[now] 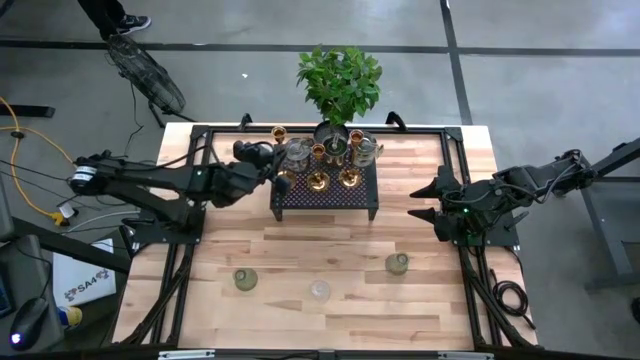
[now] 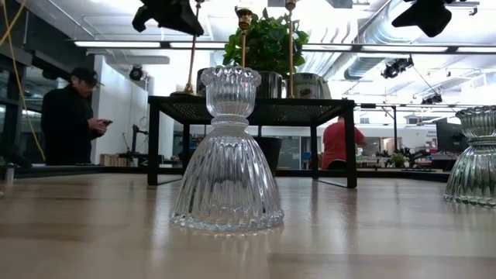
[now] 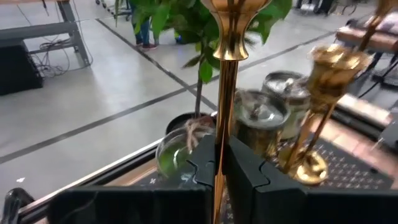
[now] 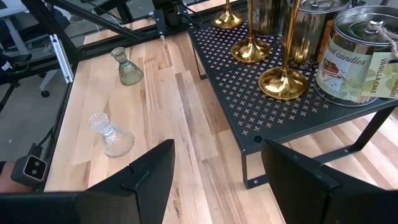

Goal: Pick & Place candle stick holders
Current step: Put the gold candle holder on the shelf aligned with the other gold candle holders

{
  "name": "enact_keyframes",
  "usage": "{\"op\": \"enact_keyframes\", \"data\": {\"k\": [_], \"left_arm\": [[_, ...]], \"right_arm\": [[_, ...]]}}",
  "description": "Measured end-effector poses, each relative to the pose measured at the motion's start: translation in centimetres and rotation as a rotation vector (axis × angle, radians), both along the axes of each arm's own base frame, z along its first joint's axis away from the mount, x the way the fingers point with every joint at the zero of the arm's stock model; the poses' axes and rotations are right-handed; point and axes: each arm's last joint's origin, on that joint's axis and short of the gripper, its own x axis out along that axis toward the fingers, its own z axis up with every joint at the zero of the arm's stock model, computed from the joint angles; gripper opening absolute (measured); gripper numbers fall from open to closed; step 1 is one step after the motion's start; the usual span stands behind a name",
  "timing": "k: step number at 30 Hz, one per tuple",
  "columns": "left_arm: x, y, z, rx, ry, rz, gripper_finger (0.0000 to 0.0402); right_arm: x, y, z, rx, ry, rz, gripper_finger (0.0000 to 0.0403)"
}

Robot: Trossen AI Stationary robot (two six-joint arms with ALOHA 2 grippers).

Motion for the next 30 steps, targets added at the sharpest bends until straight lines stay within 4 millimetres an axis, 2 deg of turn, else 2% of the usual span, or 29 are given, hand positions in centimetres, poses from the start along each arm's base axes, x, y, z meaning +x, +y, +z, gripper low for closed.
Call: {"op": "enact_keyframes", "data": {"k": [9,30], "left_arm": [[0.5,1.0,-0.4,-0.009,0.009,0.024,0.0009],[0.7,1.3,-0.6,0.033,0.072,0.012,0.0009]], "right_arm": [[0.0,0.0,0.0,0.0,0.0,0.0,0.0233],[0.0,0.0,0.0,0.0,0.0,0.0,0.0233]]}}
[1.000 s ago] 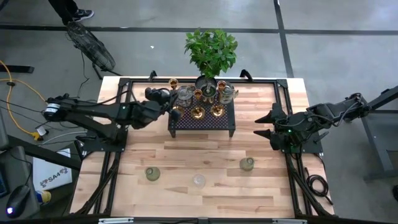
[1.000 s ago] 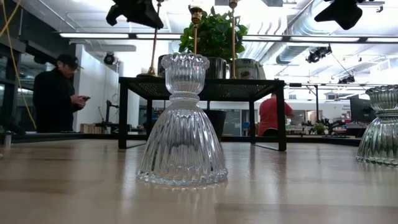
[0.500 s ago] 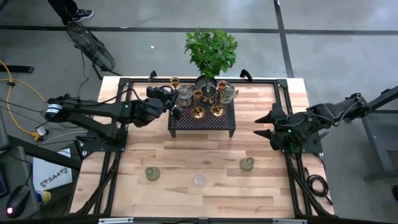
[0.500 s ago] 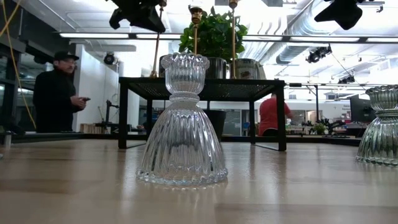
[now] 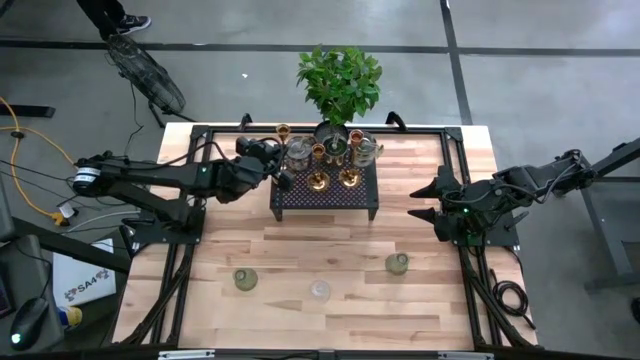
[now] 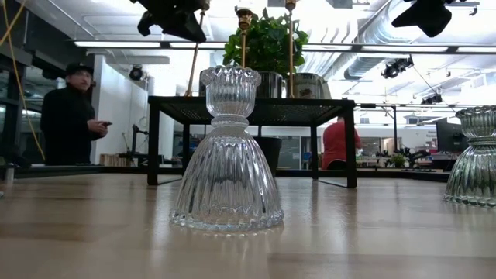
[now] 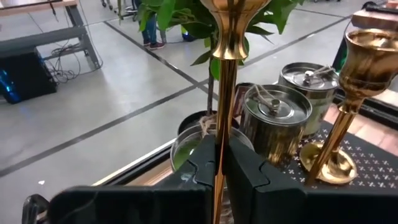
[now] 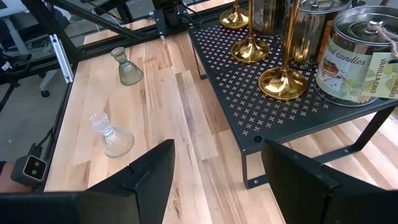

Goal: Pick & Place candle stick holders
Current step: Put the gold candle holder on the shelf aligned with the other gold candle holders

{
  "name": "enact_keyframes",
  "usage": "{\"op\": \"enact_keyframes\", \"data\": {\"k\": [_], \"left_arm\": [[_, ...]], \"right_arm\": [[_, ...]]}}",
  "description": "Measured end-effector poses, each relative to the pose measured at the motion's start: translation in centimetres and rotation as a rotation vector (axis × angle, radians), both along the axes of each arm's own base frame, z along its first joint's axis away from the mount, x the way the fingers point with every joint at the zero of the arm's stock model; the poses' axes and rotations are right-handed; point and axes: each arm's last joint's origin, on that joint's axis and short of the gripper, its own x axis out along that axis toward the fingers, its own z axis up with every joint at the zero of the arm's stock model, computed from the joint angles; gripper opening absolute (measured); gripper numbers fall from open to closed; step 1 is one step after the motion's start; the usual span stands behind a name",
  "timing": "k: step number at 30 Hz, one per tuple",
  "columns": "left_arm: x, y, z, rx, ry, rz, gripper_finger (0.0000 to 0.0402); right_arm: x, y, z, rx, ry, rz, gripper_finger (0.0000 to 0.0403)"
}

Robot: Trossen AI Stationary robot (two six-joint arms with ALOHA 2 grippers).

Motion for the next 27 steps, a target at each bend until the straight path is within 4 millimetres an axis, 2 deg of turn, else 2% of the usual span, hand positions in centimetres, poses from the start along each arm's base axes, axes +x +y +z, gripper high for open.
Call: {"op": "enact_keyframes", "data": {"k": [17,27], "left_arm": [[0.1,0.0,0.3,0.006,-0.032,-0.01,0.0009],[0.3,0.0,-1.2,0.005,-0.072,-0.011,0.0009]], "right_arm": [[0.0,0.0,0.0,0.0,0.0,0.0,0.0233],[0.0,0.0,0.0,0.0,0.0,0.0,0.0233]]}}
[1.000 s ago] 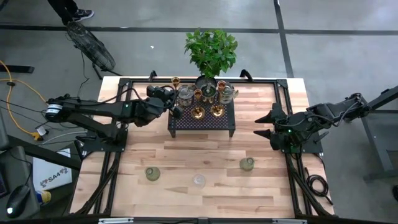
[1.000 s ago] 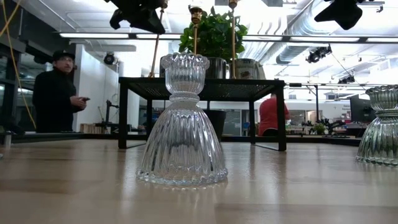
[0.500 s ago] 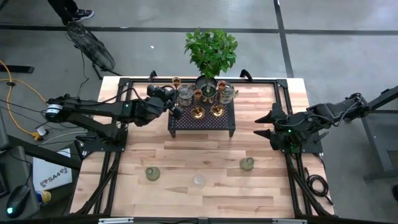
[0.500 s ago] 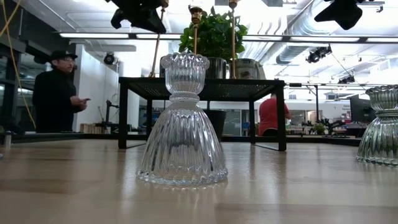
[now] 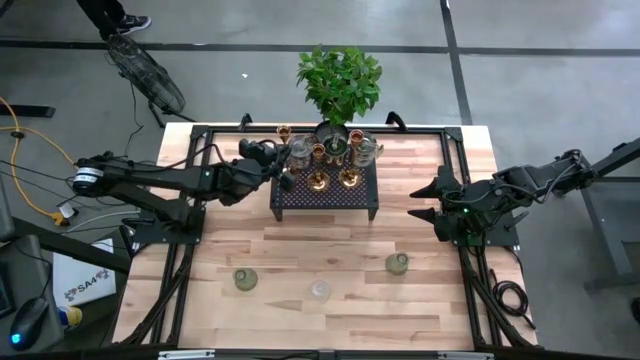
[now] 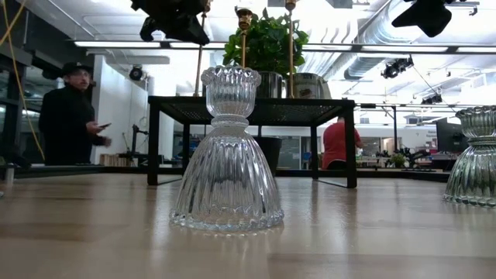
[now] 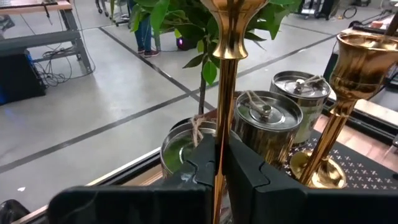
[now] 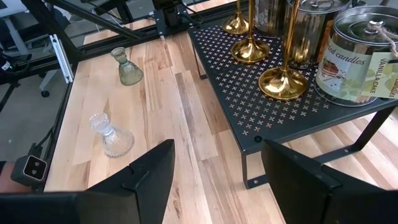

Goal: Pick & Place candle stick holders
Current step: Put the gold candle holder on the shelf aligned with the other gold candle holders, then put the left green candle holder on the shelf

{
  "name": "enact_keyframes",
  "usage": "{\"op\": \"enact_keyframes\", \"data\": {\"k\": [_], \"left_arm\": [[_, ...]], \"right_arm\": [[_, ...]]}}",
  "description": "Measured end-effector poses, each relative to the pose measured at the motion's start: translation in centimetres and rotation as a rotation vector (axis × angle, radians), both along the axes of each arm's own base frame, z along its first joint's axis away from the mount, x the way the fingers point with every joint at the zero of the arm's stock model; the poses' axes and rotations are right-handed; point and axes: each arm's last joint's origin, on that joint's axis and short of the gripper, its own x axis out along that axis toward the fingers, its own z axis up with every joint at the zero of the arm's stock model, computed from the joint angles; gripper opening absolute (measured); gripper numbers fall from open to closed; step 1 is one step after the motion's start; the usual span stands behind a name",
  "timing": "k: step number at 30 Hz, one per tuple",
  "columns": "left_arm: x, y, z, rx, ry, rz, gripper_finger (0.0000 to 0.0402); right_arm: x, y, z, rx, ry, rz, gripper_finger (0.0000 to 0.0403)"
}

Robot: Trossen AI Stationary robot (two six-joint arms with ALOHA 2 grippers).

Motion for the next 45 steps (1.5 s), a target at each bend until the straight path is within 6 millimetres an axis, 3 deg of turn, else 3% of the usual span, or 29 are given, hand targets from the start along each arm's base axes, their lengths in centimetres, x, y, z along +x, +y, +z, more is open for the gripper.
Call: {"op": "enact_keyframes", "data": {"k": [11,23,27,37,45], "left_arm": [[0.1,0.0,-0.1,0.026,0.027,-0.024,0.0014],[0.0,-0.1,-0.2,0.053,0.064,-0.027,0.0055],[0.0,-0.1,-0.1,0.085,0.101,-0.043,0.0093],[0.0,-0.1,-0.1,0.1,0.113,-0.039,0.0231],[-0.7,-1.7,0.4,0.156,0.133,-0.032,0.0255]], "right_arm": [[0.0,0.0,0.0,0.0,0.0,0.0,0.0233],[0.0,0.0,0.0,0.0,0.0,0.0,0.0233],[0.0,0.0,0.0,0.0,0.0,0.0,0.0233],[0.0,0.0,0.0,0.0,0.0,0.0,0.0233],[0.0,0.0,0.0,0.0,0.0,0.0,0.0233]]}}
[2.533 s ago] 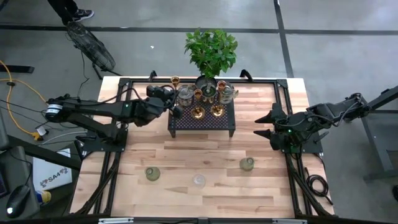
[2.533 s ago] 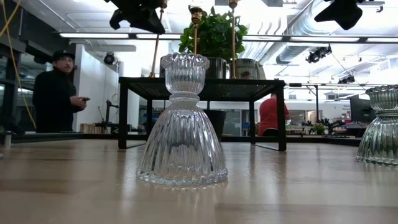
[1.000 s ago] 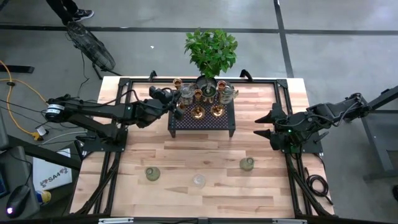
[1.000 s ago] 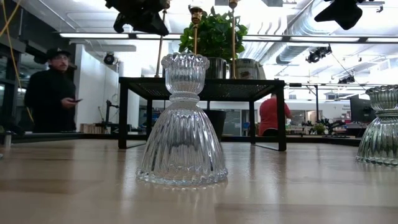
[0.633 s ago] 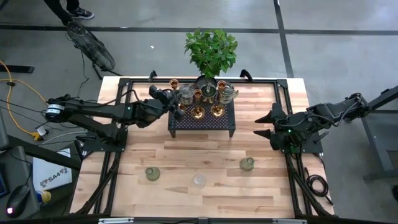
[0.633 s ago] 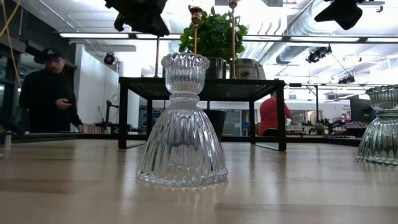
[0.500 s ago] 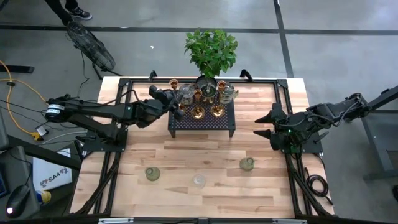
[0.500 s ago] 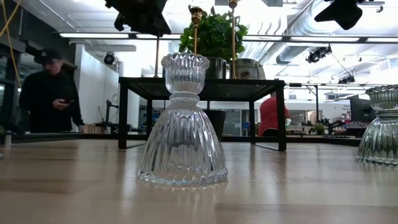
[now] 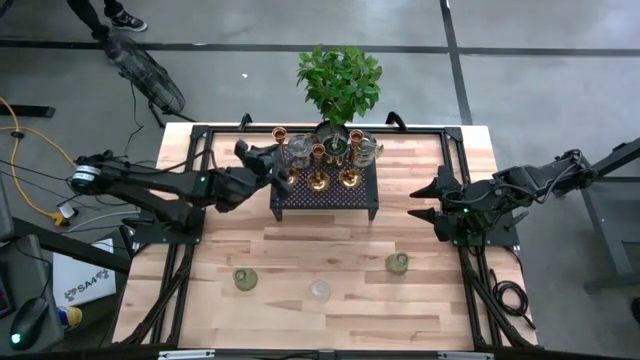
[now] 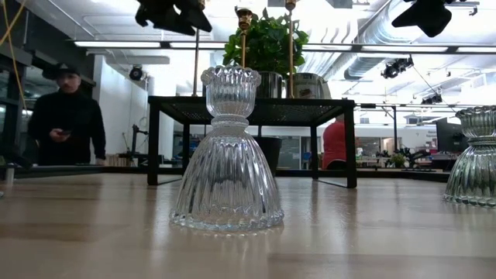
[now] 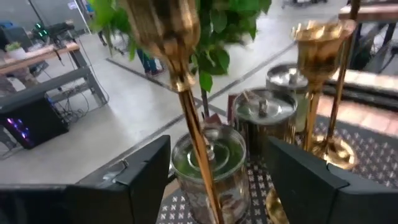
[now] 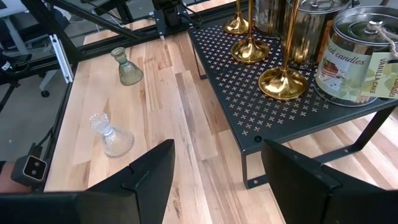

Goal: Pick & Place candle stick holders
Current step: Put the left green candle holder on the shelf

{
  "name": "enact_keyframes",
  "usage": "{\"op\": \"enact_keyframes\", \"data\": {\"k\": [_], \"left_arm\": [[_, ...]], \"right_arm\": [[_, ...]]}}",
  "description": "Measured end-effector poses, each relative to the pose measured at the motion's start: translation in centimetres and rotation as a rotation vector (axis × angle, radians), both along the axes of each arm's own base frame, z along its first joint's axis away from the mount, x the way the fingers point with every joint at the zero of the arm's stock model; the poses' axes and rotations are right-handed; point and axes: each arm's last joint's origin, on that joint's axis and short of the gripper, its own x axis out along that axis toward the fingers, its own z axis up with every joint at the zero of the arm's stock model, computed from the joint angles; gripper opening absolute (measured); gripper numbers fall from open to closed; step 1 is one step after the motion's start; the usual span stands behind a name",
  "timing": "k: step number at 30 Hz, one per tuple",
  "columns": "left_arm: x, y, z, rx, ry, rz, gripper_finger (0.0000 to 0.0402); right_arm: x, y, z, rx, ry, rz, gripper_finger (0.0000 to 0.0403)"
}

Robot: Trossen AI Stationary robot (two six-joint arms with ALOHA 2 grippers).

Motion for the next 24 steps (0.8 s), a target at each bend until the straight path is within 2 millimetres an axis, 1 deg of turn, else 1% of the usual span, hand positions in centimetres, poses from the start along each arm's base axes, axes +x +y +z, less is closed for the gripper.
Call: {"op": "enact_keyframes", "data": {"k": [11,16,20,24], "left_arm": [[-1.0,-2.7,-0.1,0.035,0.041,-0.019,0.0255],[-1.9,-4.2,-0.5,0.006,0.062,-0.069,0.0255],[-3.3,-5.5,-1.1,-0.032,0.12,-0.15,0.0255],[-5.3,-6.8,-1.8,-0.086,0.203,-0.244,0.0255]], "right_arm": [[0.0,0.0,0.0,0.0,0.0,0.0,0.0233],[0.0,0.0,0.0,0.0,0.0,0.0,0.0233],[0.0,0.0,0.0,0.0,0.0,0.0,0.0233],[0.0,0.0,0.0,0.0,0.0,0.0,0.0233]]}}
